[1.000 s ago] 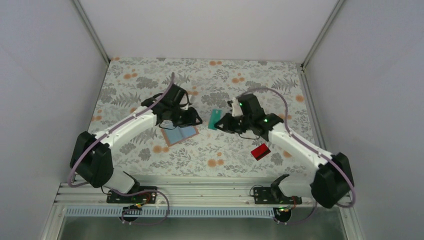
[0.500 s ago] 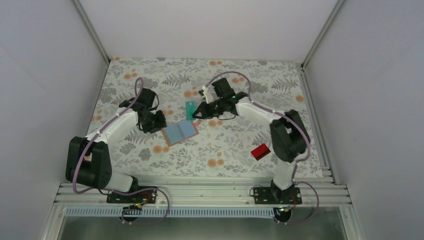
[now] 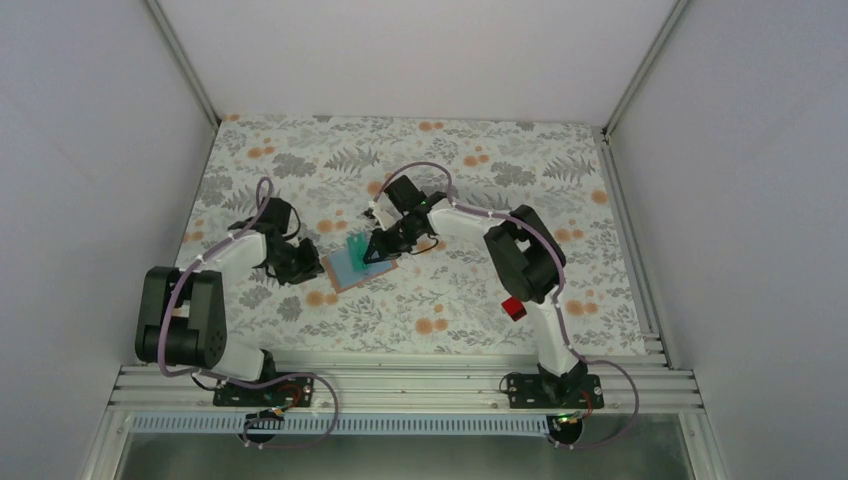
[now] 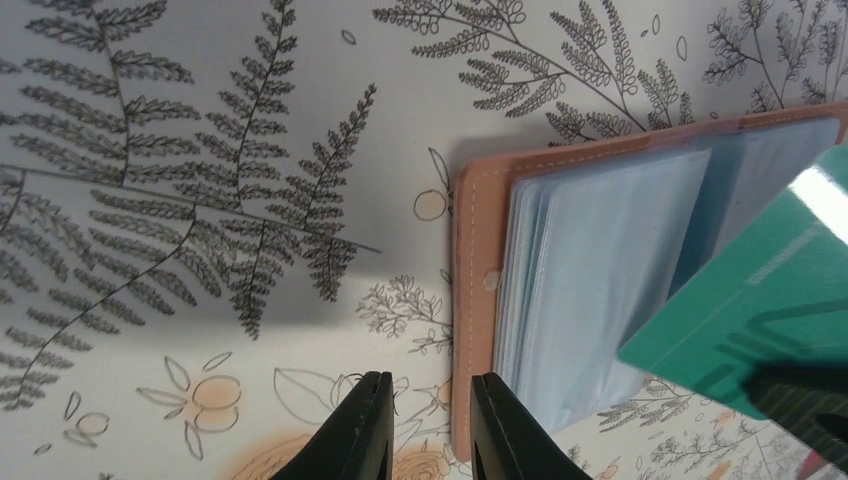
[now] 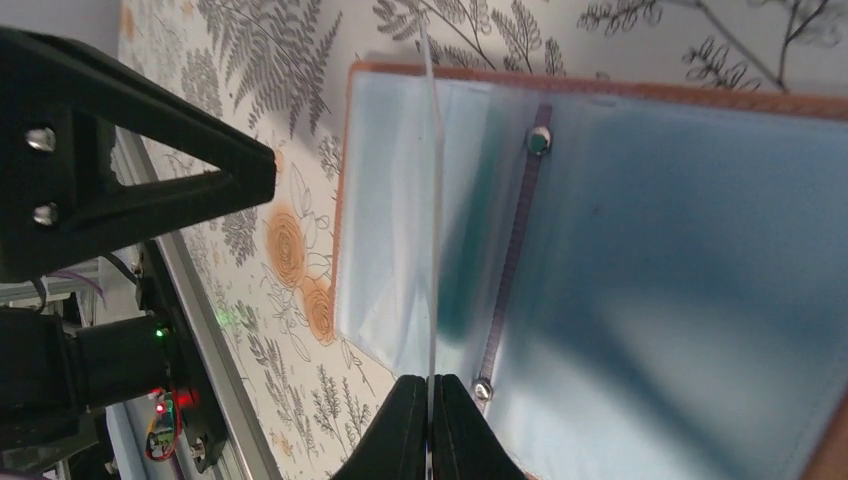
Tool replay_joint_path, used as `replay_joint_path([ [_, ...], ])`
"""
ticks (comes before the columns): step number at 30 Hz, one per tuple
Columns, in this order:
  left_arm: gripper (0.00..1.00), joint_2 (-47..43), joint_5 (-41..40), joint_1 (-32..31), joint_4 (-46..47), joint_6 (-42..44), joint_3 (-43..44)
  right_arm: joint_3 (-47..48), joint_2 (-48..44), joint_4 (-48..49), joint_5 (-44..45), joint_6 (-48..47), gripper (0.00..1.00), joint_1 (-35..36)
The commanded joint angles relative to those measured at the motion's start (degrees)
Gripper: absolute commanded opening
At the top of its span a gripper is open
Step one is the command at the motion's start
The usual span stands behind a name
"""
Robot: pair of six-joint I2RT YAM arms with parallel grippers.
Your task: Put the credit cards into the card holder
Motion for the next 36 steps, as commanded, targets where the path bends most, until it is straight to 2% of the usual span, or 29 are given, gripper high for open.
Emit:
replay_joint_path([
  [1,0.21,1.9,4.35,1.18,3.68,3.78,-0.67,1.04,1.07,-1.24,-0.02,0.03,0.04,0.68],
  [16,0.2,6.11,7.29,1.46,6.1,7.37,-1.24,1.4,1.63,0.01,1.5,3.34,0.04,0.58],
  [25,0.13,8.36,7.39,1.47,7.76,7.72,-2.04,0.76,4.05,-0.87,-2.46,3.8,0.04,1.68],
  [36,0.12,8.96,7.4,1.48,8.63,7.4,-2.59,0.28,6.8,-1.84,-9.93,3.16,0.04,2.25],
])
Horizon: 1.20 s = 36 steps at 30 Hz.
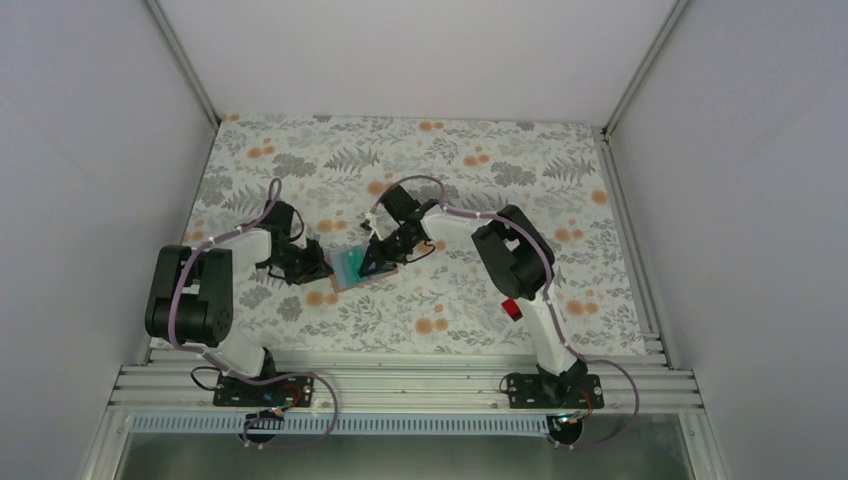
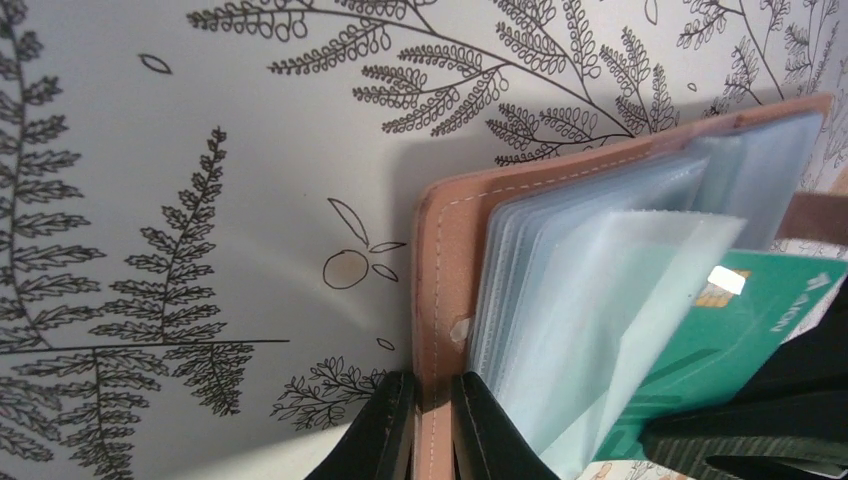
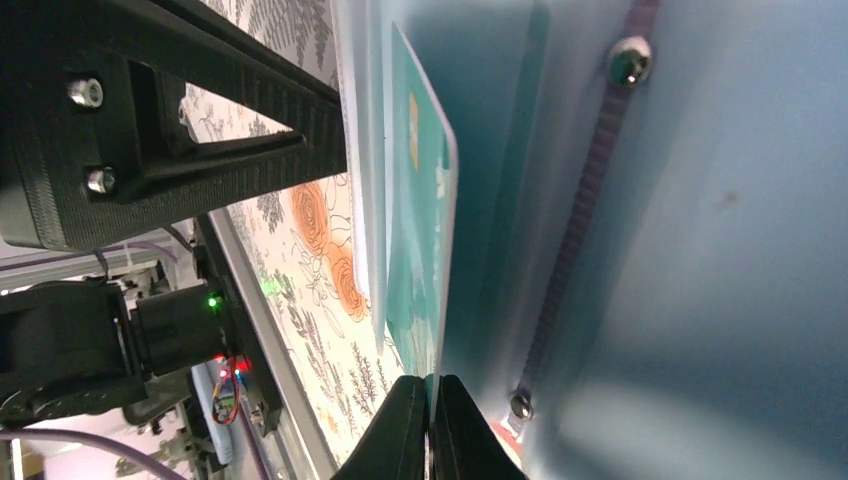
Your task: Put the credit cards into the card holder
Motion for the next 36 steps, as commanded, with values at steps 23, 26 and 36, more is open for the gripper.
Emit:
replay_joint_path([
  [23,0.12,1.1,-1.23,0.12,-0.21,0.93,-1.87,8.18,5.99,-3.82,-0.78,2.73,0.04,0.05],
  [26,0.11,1.46,-1.17,0.05,-0.26,0.96,-1.86,6.48,4.8,-4.15,-0.29,4.73,0.04,-0.32],
  [36,0.11,2.61,-0.15,0.12,-0.08,0.76,-1.22,3.65,4.97,2.66,-2.25,10.72,0.04,-0.27],
])
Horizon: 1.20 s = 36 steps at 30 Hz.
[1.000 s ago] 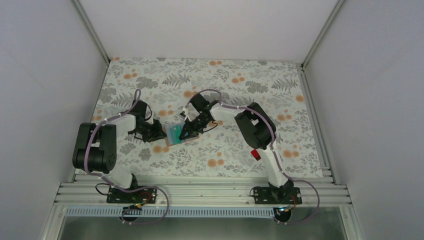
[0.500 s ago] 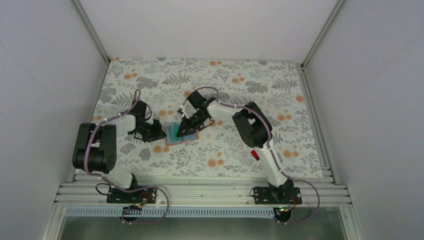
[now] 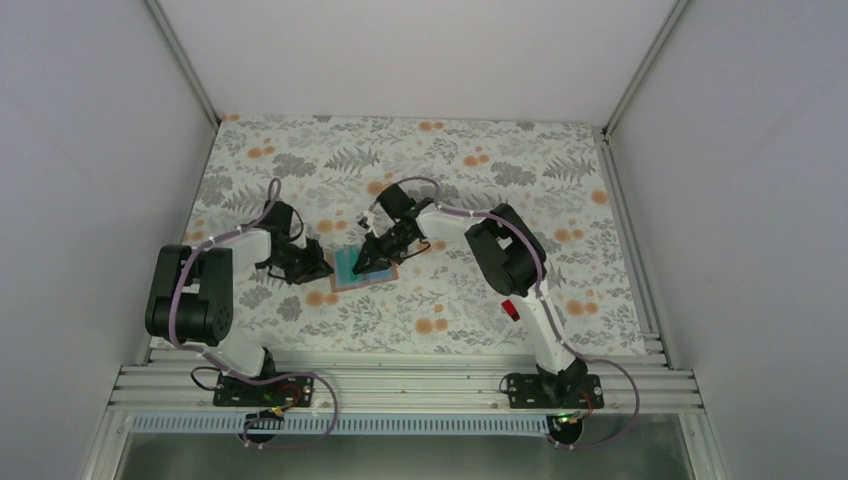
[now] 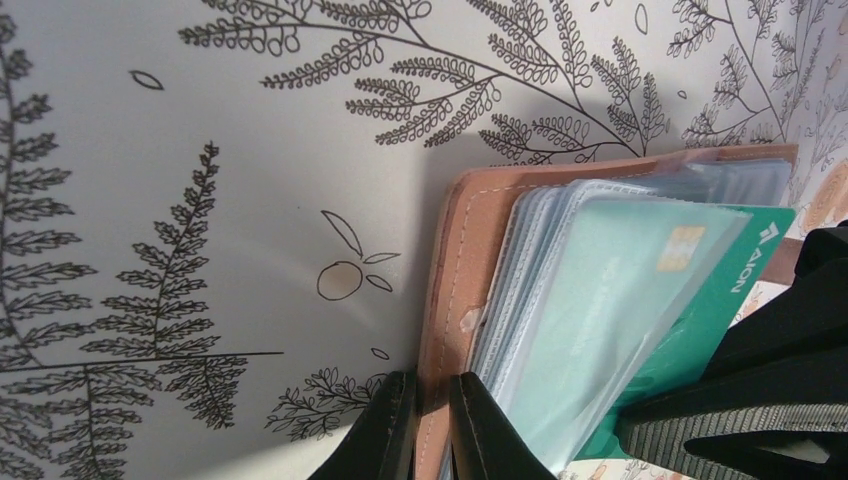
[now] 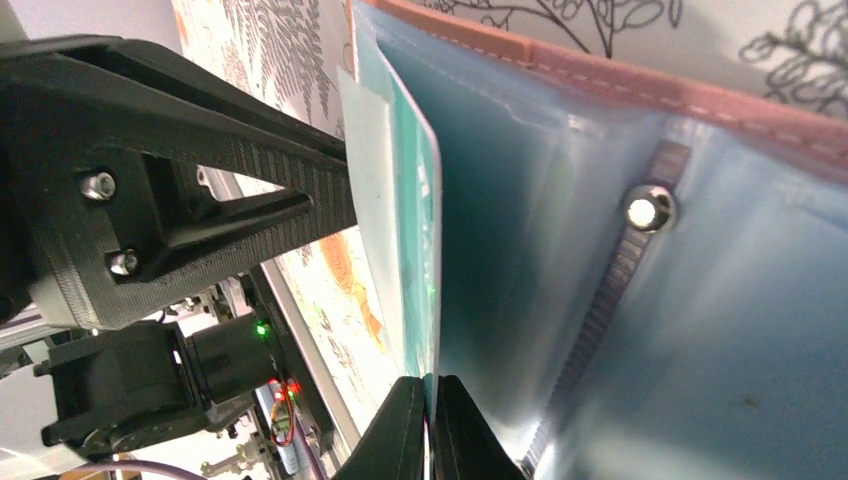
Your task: Put the credit cards into the card holder
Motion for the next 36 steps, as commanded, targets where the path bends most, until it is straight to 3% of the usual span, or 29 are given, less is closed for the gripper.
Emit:
replay_joint_path([
  [1,0.11,2.46,-0.71,-0.01,-1.11,0.72,-0.89,-0.97,0.63,3.48,1.54,3.86,0.04,0.01],
  [9,0.11,2.93,-0.08,-0.01,-0.9,0.65,-1.66,-0.41,2.01,4.11,-0.7,4.54,0.04,1.52],
  [21,0.1,3.33,-0.35,-0.01,-0.72,0.31,-1.51,2.16,2.26,-4.86,-1.39,-2.23,0.04,1.86],
  [36,0.1,0.5,-2.87,-0.01,-2.09,-1.23,-0.47,6.93,-1.31,-14.58,0.28,-6.54,0.36,0.91],
])
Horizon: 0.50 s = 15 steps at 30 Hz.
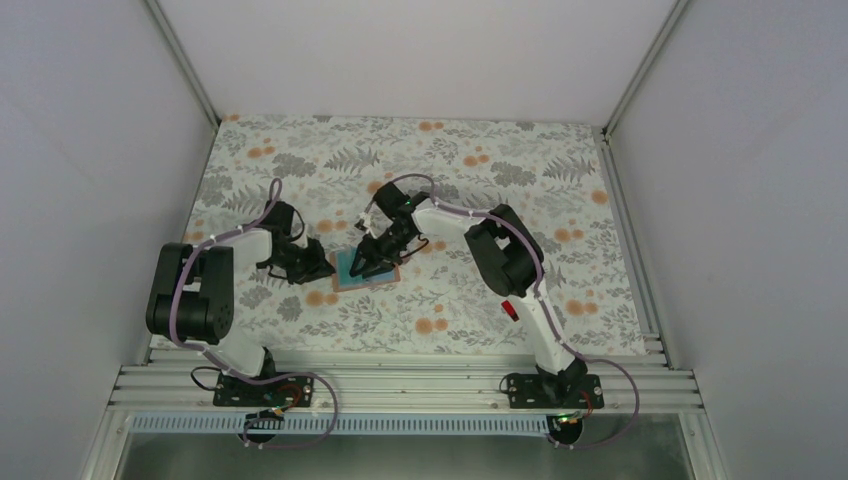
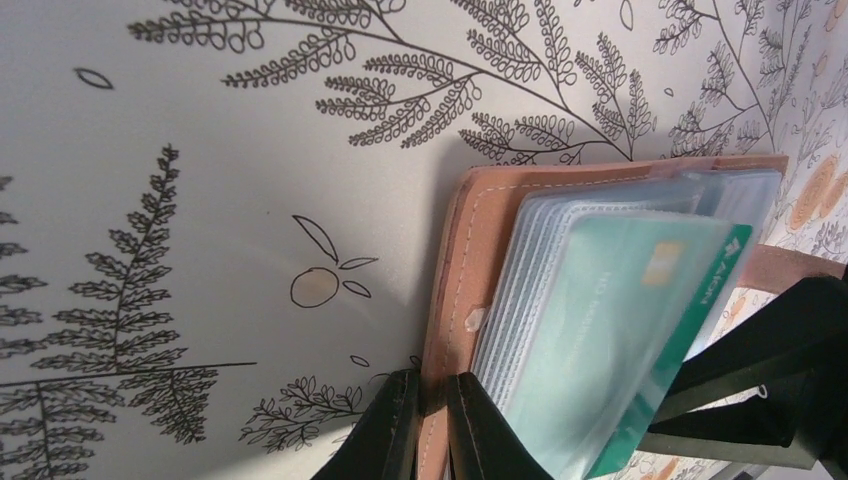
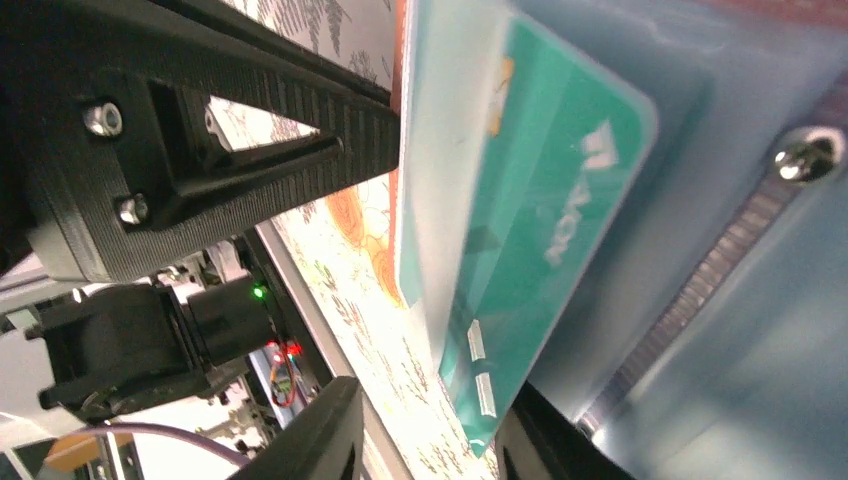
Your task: Put the credit cards into the card holder
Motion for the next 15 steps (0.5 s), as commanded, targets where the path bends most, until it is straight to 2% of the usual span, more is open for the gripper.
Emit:
replay_joint_path([
  [1,0.1,-0.42,-4.72,-0.16,-3.1,-0.86,-0.47,2.2,-2.3,-5.34,1.13,-2.09,0.39,-0.01],
  [5,0.11,-1.95,-6.99,-0.16,-4.74,-1.11,0.35,2.02,-4.02,-9.31,3.55,-3.89,0.52,-0.45],
  [11,0.12,-7.09,-11.02,-0.91,-8.97,-2.67,2.13,-0.35,-10.41,-11.41,7.94,-3.91,0.64,-2.72],
  [15,0.14,-11.17,-13.45,-4.19,-11.66,-2.71,6.16,-6.74,-19.45,-11.91,17.53,-1.08,0.72,-7.59],
])
